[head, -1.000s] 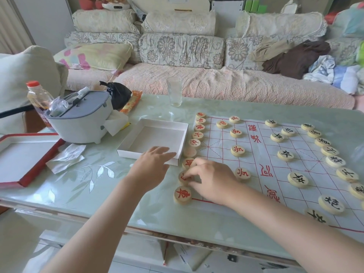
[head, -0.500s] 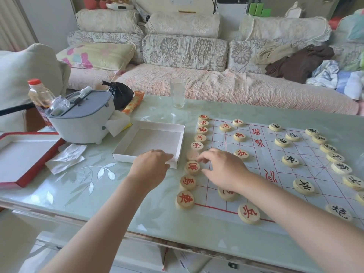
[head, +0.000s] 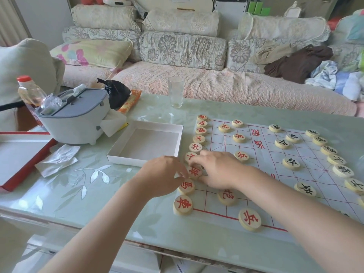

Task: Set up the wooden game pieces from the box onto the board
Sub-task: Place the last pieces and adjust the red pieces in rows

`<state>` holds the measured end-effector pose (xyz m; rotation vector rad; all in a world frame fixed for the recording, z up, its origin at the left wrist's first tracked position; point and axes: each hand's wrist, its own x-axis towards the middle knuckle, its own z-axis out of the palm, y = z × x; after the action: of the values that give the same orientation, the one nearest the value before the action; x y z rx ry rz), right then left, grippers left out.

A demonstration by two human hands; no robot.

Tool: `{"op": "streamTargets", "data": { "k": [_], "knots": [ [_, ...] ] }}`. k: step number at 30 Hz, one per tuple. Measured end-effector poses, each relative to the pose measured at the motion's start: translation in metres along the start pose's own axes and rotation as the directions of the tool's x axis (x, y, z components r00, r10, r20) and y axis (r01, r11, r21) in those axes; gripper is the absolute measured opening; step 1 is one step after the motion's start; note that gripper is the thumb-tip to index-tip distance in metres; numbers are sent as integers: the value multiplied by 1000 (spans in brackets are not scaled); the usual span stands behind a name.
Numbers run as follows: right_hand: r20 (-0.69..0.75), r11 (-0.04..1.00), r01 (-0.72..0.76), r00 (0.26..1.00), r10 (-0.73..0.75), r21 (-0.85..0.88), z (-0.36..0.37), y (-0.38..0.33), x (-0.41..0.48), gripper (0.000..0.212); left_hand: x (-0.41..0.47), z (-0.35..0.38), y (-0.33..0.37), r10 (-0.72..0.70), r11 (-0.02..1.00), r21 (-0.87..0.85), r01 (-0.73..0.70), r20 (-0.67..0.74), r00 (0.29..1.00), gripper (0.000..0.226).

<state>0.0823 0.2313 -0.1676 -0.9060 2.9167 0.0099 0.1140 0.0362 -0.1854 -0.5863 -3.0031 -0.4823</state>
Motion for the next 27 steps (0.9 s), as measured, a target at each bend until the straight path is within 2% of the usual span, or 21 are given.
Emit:
{"op": "streamTargets", "data": {
  "k": [3, 5, 8, 11, 13, 15, 17, 19, 23, 27],
  "knots": [
    [-13, 994, -68, 998, 67, -88, -2, 6, -4, 49, 0, 1, -2, -24, 999, -26, 24, 33, 999, 14],
    [-23, 996, -77, 997, 76, -37, -2, 8, -4, 59, 0, 1, -1, -29, 999, -25, 30, 40, 999, 15],
    [-1, 993, -37, 999, 37, 108, -1, 9, -4, 52, 0, 1, 1, -25, 999, -37, 27, 53, 998, 17],
    [38, 994, -33, 999, 29, 108, 1, 10, -5, 44, 1, 0, 4, -25, 999, -28, 26, 60, 998, 14],
    [2, 993, -91, 996, 91, 70, 1, 9, -3, 37, 2, -1, 5, -35, 999, -19, 36, 54, 998, 13],
    [-27, 988, -153, 988, 154, 36, 4, 7, -2, 54, 1, 1, 5, -63, 998, -6, 63, 44, 997, 12],
    [-29, 979, -181, 982, 184, 97, 8, 7, -3, 68, 0, 2, 4, -88, 996, -1, 88, 40, 995, 13],
    [-30, 973, -167, 984, 174, 157, 9, 8, -6, 57, 0, 4, 4, -107, 994, -28, 108, 47, 993, 13],
    [-33, 976, -145, 988, 152, 163, 11, 7, -6, 40, 0, 4, 5, -127, 988, -77, 131, 63, 990, 12],
    [-41, 970, -187, 980, 195, 158, 12, 1, -2, 45, -1, 4, 5, -137, 986, -81, 143, 72, 988, 14]
  ]
}}
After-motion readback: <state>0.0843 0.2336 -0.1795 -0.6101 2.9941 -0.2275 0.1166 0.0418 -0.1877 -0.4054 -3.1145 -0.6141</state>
